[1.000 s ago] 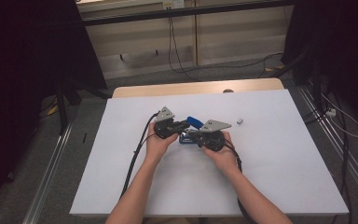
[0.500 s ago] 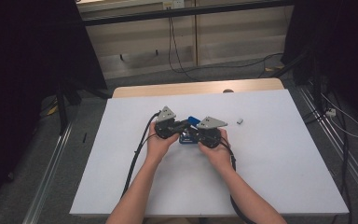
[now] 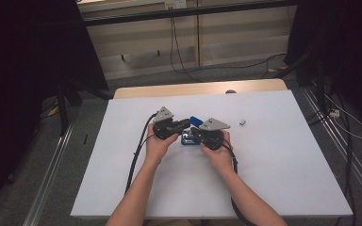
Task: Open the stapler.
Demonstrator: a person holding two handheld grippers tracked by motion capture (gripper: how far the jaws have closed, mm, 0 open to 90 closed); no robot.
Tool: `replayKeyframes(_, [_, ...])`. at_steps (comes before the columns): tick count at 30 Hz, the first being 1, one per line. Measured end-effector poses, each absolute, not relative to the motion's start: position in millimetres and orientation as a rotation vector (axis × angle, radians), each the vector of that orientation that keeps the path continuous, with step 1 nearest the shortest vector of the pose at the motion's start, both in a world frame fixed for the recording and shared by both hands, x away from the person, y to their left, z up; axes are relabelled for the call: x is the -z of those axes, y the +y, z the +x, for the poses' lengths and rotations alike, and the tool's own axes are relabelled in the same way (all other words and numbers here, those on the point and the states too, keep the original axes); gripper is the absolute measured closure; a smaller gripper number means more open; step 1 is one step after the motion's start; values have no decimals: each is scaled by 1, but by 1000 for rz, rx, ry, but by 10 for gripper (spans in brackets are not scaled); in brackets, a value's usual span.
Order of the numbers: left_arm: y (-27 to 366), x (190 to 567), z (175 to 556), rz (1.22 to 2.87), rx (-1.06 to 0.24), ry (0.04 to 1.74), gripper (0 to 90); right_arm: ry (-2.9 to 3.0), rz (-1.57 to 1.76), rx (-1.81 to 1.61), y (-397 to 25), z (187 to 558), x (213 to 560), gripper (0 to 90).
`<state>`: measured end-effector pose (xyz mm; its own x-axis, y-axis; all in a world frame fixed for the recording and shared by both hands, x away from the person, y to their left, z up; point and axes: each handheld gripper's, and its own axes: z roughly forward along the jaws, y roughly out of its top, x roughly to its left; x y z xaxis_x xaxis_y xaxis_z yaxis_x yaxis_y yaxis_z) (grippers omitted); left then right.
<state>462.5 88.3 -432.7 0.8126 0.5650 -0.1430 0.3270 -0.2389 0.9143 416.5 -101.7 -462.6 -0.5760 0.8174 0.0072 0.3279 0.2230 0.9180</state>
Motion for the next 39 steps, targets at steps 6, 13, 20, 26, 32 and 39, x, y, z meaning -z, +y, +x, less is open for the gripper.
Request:
replayKeyframes(6, [90, 432, 462, 1863, -267, 671, 783, 2000, 1061, -1354, -101, 416, 463, 900])
replayKeyframes(13, [93, 435, 462, 1847, -258, 685, 784, 1997, 1054, -1362, -100, 414, 460, 900])
replayKeyframes(20, [99, 436, 462, 1835, -260, 702, 778, 1956, 1055, -1356, -98, 410, 460, 900])
replayKeyframes(26, [111, 443, 464, 1819, -244, 772, 827, 1923, 1056, -1377, -98, 409, 461, 900])
replayKeyframes(32, [108, 446, 463, 1835, -224, 747, 871, 1921, 1063, -1366, -97, 410, 461, 900])
replayKeyframes(39, [103, 453, 460, 1886, -189, 734, 900, 1923, 1053, -1358, -96, 410, 463, 900])
